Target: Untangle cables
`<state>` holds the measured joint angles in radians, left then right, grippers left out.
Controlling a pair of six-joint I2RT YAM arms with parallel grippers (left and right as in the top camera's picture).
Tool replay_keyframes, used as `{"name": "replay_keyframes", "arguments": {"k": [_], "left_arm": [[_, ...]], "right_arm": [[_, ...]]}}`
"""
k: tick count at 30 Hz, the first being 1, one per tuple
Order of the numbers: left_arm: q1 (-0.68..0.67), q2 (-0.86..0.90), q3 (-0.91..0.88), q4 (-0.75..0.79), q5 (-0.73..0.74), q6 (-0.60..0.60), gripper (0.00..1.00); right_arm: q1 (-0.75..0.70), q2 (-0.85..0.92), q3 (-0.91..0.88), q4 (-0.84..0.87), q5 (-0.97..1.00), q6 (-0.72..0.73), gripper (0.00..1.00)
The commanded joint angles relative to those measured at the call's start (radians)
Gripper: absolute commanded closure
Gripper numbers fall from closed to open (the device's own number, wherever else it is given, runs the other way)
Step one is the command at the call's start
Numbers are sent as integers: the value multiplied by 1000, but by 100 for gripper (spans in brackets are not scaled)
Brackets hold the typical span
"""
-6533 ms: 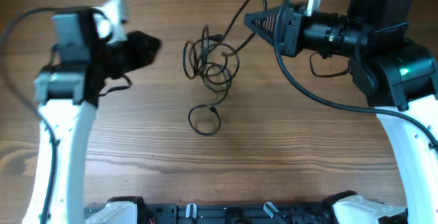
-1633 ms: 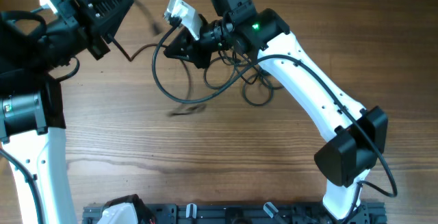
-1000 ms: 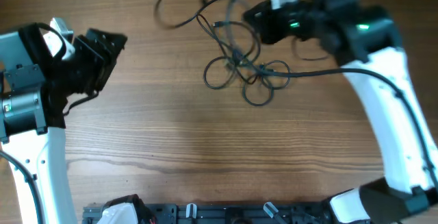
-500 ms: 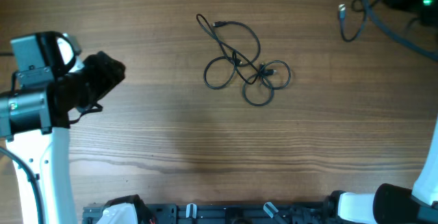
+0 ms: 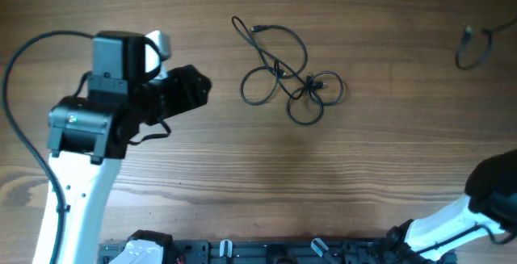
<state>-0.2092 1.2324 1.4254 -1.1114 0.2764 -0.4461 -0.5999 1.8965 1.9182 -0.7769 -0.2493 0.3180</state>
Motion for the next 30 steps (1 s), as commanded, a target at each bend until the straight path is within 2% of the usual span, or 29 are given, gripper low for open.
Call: {"name": "replay_keyframes", "arguments": {"k": [1, 3, 4, 5, 6, 7, 8, 16, 18, 21, 26, 30], "left_arm": [[-52, 27, 5, 33, -10, -5, 33], [-71, 50, 5, 50, -10, -33, 33], [-77, 65, 5, 58, -9, -33, 33], [-82, 76, 5, 62, -9, -33, 33], [-87, 87, 5, 66, -9, -34, 34], [-93, 95, 5, 69, -9, -34, 34], [-99, 105, 5, 71, -9, -37, 34], [-127, 130, 5, 81, -14, -36, 34], [-127, 139, 5, 94, -24, -36, 32], [-130, 163, 5, 121, -24, -49, 32], [-180, 248, 5, 217, -24, -119, 32], [-230, 373, 5, 326, -46, -252, 36]], "right_arm": [[-60, 62, -1, -3, 72, 103, 96], [-86, 86, -1, -2, 69, 104, 96], [-90, 90, -1, 3, 69, 104, 92], [-93, 93, -1, 6, 69, 103, 72], [-93, 93, -1, 10, 69, 104, 41], [-93, 93, -1, 15, 66, 104, 4], [-93, 93, -1, 19, 56, 104, 0], [-93, 53, -1, -48, -152, 100, 0], [-83, 19, -1, -78, -269, 52, 0], [-39, -34, -1, -164, -339, -10, 0], [101, -55, -1, -308, -369, -107, 0], [222, -55, -1, -330, -262, -109, 0]]}}
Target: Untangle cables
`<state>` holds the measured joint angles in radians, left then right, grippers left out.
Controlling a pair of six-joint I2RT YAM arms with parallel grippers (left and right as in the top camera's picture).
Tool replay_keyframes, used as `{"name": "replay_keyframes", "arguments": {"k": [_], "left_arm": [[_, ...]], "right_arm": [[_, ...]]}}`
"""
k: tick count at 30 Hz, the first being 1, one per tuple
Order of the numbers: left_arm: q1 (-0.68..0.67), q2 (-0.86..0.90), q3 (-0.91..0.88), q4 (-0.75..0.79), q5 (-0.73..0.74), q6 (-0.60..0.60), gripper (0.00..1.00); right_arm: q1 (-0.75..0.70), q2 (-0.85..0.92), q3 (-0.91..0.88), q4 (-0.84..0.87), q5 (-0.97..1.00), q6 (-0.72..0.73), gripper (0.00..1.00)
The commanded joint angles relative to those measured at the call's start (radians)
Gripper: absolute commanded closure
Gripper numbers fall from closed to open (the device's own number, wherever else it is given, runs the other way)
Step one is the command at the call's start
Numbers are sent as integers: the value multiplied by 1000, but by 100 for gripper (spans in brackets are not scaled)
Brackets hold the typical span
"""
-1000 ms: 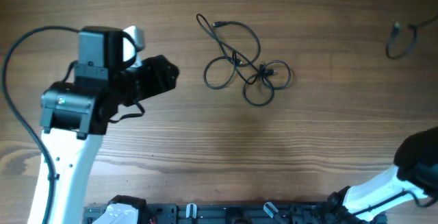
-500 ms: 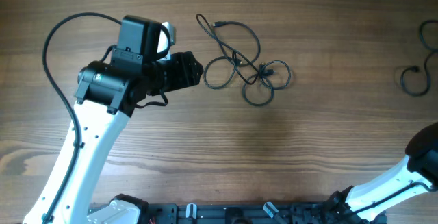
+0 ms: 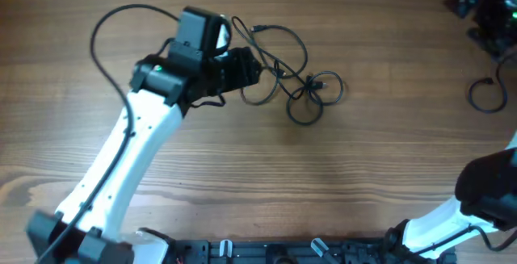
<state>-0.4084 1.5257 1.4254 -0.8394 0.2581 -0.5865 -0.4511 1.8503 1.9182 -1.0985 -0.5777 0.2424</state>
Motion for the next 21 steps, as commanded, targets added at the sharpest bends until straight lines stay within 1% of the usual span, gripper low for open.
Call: {"name": "replay_keyframes", "arguments": {"k": [1, 4, 9, 11, 13, 16, 18, 20, 21], "left_arm": [[-39, 111, 5, 75, -28, -125, 38], [-67, 192, 5, 103, -28, -129, 43], [-113, 305, 5, 153, -28, -129, 44], [-127, 334, 5, 183, -29, -129, 47], [-142, 367, 5, 209, -45, -129, 54], [-148, 393, 5, 202, -71, -129, 66], [-148, 401, 5, 200, -78, -129, 79], [-148, 404, 5, 200, -102, -129, 96], [-148, 404, 5, 200, -124, -129, 96]], "right_arm": [[95, -8, -1, -14, 94, -34, 0], [148, -8, -1, -27, 141, -35, 0], [192, -8, -1, -47, 141, -43, 0], [200, -8, -1, -54, 140, -53, 1], [206, -8, -1, -61, 140, -59, 1], [206, -8, -1, -67, 136, -57, 1], [206, -8, -1, -67, 136, -57, 0], [206, -8, -1, -72, 129, -58, 0], [207, -8, -1, -77, 129, -58, 1]]}}
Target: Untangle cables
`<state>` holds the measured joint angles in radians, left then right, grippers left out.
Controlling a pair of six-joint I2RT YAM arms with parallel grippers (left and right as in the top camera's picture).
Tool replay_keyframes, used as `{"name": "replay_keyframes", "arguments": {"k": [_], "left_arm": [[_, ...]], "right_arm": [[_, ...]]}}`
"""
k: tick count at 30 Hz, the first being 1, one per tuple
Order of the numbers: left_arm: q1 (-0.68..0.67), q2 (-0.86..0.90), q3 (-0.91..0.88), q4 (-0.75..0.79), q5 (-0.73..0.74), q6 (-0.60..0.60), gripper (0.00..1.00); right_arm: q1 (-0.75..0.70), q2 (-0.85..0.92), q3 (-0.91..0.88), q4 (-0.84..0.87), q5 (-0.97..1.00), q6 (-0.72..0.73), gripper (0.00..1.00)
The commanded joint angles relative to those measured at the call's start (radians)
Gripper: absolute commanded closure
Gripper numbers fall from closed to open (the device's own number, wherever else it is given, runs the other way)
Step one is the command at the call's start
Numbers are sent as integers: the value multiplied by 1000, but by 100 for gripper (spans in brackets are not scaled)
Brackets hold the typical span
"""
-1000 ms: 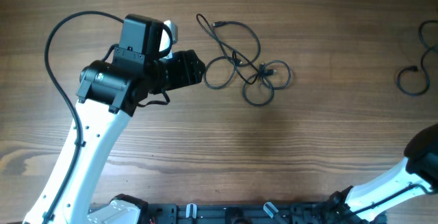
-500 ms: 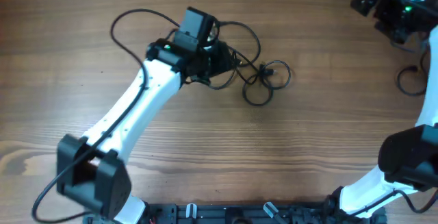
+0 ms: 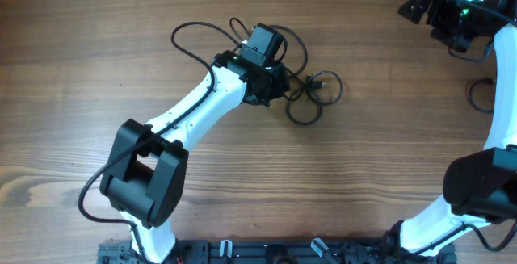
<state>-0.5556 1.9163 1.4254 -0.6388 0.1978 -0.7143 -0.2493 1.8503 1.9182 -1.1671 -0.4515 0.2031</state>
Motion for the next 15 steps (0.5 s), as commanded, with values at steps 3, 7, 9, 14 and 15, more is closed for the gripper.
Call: {"name": "replay_keyframes", "arguments": {"k": [3, 7, 9, 14, 15], "left_arm": [[11, -3, 13, 3, -26, 98, 96], [78, -114, 108, -182, 157, 322, 96], [139, -204, 192, -356, 279, 476, 96], [251, -397, 226, -523, 311, 550, 96], [270, -435, 226, -545, 311, 551, 96]], "right_arm": [[23, -8, -1, -19, 2, -32, 1], [79, -8, -1, -19, -107, -188, 1], [135, -8, -1, -16, -153, -270, 1], [274, -8, -1, 34, -152, -288, 2], [312, -8, -1, 60, -153, -271, 2]]}}
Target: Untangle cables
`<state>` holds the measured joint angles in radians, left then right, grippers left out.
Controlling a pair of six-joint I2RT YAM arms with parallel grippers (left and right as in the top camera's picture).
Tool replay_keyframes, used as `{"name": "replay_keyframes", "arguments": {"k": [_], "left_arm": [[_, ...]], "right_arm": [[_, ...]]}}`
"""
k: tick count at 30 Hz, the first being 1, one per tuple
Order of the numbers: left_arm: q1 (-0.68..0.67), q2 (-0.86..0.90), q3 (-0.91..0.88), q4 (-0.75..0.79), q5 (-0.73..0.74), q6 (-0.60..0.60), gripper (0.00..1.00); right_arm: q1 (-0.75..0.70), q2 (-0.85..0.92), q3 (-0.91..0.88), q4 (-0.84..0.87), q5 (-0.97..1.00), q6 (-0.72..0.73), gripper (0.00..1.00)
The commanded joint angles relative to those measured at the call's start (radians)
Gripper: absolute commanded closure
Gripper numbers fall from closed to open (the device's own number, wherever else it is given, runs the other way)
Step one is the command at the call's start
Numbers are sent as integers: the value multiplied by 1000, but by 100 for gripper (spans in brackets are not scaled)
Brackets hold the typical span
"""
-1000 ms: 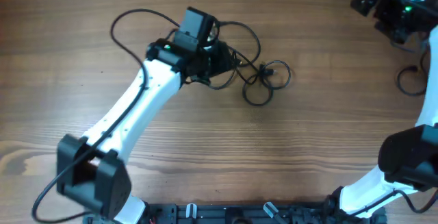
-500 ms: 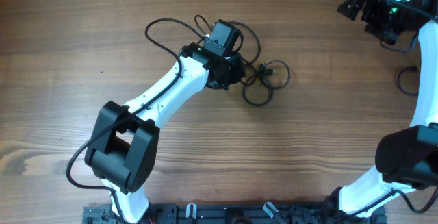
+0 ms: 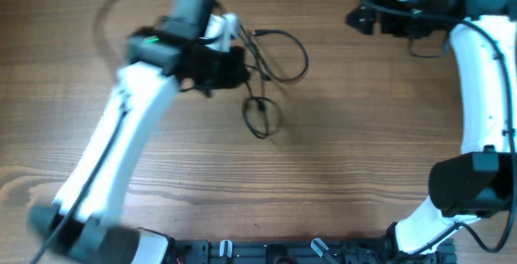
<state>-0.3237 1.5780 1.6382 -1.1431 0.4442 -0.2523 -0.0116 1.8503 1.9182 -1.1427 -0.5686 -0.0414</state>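
The black cable tangle lies at the table's upper middle, with one wide loop and a small loop trailing below it. My left gripper sits at the tangle's left end, and strands run straight into it; it looks shut on the cable, though the arm is blurred. My right gripper points left at the top of the table, a short way right of the wide loop and apart from it. Its fingers are too dark to read.
The white right arm runs down the right side of the table from the top to its base at the bottom right. A dark rail lines the front edge. Bare wood lies around the cable.
The left gripper has shifted left, and the tangle has moved left with it and stretched out, leaving a small loop below. The right gripper has moved from the top right corner to near the tangle.
First the left gripper was far left of the untouched tangle and the right arm low at the right. Then the left gripper was at the tangle's left edge, then on top of it. Now the tangle is drawn out leftwards and the right gripper is close by.
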Motion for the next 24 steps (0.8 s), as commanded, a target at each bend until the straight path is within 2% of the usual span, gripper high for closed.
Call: {"name": "replay_keyframes", "arguments": {"k": [1, 5, 9, 15, 21, 24], "left_arm": [[47, -117, 13, -53, 65, 89, 96], [56, -170, 13, -69, 108, 89, 96], [56, -176, 13, -69, 109, 88, 96], [92, -176, 13, -69, 109, 80, 96], [121, -176, 13, -68, 109, 62, 96], [121, -176, 13, -66, 109, 61, 96]], "right_arm": [[98, -8, -1, 53, -35, -11, 2], [175, -3, -1, 118, -36, 100, 6], [238, 25, -1, 155, -42, 151, 6], [296, 112, -1, 127, -181, 115, 10], [394, 211, -1, 138, -189, 130, 12], [435, 269, -1, 190, -189, 190, 21]]}}
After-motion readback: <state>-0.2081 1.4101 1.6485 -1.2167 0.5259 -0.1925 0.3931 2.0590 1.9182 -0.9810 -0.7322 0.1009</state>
